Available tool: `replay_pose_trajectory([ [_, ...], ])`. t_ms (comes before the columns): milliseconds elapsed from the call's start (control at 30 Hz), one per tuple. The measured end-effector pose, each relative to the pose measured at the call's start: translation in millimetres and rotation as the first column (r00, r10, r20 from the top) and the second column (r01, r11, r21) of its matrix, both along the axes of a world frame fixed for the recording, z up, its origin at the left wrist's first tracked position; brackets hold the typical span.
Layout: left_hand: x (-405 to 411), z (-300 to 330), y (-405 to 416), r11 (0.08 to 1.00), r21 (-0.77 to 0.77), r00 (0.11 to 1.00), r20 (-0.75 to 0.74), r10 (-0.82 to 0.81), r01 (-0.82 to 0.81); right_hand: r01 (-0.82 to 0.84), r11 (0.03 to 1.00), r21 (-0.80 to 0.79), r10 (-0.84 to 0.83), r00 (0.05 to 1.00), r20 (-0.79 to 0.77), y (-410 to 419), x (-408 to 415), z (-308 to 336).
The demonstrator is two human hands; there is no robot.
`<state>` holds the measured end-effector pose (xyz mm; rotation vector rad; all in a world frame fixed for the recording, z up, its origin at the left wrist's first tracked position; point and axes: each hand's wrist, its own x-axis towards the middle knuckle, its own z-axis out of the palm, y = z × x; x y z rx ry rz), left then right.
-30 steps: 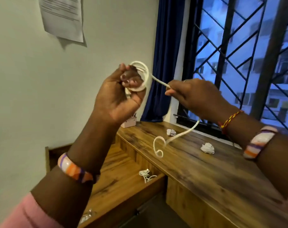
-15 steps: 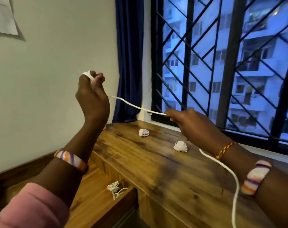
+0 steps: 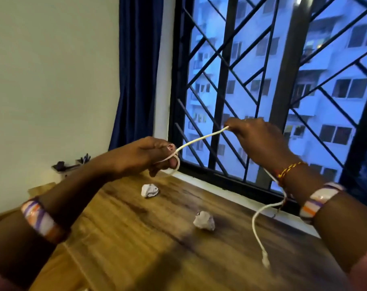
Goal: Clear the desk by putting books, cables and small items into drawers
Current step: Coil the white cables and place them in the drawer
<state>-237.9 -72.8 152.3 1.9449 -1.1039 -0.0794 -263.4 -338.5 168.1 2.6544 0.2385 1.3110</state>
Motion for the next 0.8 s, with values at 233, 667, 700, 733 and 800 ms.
replay_pose_trajectory([
  [233, 29.5, 8.7, -35.2, 0.65, -0.751, 0.71, -0.397, -0.581, 0.111, 0.053, 0.994, -0.096, -0.053, 0.999, 0.004, -11.6, 37.0, -3.8],
  [667, 143.0, 63.0, -102.4, -0.105, -0.895, 0.881, -0.397, -0.257, -0.434, -0.02, 0.973, -0.229, 0.02, 1.0, -0.003, 8.7, 79.7, -8.5],
  [700, 146.1, 60.2, -104.9, -0.039, -0.926, 0.925, -0.378, 0.033, -0.377, -0.003, 0.974, -0.226, 0.011, 0.999, 0.035, 12.8, 76.4, -3.7],
  [733, 148.0, 55.7, -105.5, 0.06, -0.944, 0.892, -0.285, 0.352, -0.325, 0.011, 0.976, -0.218, 0.006, 0.997, 0.076, 16.6, 72.7, 1.6],
  [800, 151.2, 43.3, -99.6, 0.32, -0.923, 0.669, 0.101, 0.737, -0.214, -0.017, 0.982, -0.188, 0.039, 0.993, 0.115, 22.9, 65.4, 11.6],
])
